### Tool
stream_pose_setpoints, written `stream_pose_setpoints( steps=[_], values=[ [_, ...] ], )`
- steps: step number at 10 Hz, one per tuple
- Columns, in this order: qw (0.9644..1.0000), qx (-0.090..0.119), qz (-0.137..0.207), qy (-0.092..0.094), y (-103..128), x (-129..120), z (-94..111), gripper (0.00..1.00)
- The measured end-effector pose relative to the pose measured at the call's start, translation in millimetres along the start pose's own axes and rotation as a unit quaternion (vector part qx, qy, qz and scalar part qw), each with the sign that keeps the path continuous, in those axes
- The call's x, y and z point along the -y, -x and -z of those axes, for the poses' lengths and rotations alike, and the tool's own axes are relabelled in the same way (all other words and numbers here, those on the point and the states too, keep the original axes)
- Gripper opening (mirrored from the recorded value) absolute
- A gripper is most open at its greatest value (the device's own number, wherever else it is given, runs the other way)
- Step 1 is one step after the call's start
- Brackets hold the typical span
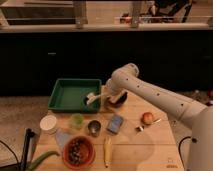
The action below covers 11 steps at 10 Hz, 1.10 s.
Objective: Place brush in tray
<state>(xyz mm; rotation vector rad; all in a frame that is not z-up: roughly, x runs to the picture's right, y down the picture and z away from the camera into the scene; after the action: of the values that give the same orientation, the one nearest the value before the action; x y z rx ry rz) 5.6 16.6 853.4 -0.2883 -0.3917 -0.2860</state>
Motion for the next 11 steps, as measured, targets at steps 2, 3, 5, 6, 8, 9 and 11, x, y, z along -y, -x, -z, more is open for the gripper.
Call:
stream_pose_setpoints(
  steps=[2,3,5,6,8,9,11],
  values=[
    [0.9999,0.013,-0.003,-0.009,17.2,12.6,-4.9,0.00],
    [0.9997,0.019,-0.008,-0.012,20.9,16.7,-5.3,0.00],
    [0.9992,0.035,-0.005,-0.016,34.9,25.7,-8.9,0.00],
    [0.9988,0.046,-0.002,-0.017,42.8,30.3,-11.2,0.00],
    [0.9981,0.060,0.006,-0.013,56.9,36.7,-17.2,0.00],
    [0.9977,0.066,0.011,-0.010,66.3,40.0,-21.4,0.00],
    [0.9975,0.069,0.016,-0.006,74.3,44.7,-26.3,0.00]
  ],
)
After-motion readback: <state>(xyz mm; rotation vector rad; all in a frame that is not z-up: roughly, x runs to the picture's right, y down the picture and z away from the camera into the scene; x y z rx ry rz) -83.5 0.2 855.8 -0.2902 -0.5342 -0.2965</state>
